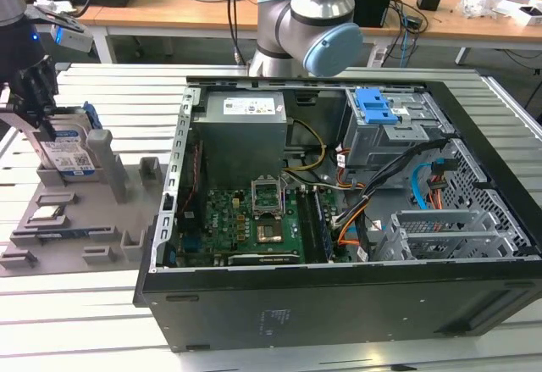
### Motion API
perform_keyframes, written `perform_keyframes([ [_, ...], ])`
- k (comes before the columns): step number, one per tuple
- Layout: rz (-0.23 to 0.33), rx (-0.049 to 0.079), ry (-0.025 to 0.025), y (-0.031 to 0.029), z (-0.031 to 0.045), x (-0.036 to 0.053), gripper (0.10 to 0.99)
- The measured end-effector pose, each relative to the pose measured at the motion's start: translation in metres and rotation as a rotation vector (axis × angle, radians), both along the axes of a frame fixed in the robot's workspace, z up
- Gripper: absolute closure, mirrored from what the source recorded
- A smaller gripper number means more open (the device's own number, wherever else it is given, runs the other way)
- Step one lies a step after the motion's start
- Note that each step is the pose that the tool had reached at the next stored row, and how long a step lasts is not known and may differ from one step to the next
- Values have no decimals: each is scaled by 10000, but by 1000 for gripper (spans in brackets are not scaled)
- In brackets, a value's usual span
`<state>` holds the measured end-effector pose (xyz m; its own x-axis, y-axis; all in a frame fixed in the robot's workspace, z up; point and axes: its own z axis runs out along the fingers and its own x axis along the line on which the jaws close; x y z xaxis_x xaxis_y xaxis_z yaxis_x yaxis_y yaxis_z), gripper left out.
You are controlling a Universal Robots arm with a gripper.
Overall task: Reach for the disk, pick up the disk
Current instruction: 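Pick up the disk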
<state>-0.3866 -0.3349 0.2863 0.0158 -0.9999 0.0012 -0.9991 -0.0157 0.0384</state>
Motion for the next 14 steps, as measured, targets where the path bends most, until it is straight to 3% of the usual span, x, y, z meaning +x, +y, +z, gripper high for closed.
perform_keyframes([
  [14,0,1,-1,1,20,5,722],
])
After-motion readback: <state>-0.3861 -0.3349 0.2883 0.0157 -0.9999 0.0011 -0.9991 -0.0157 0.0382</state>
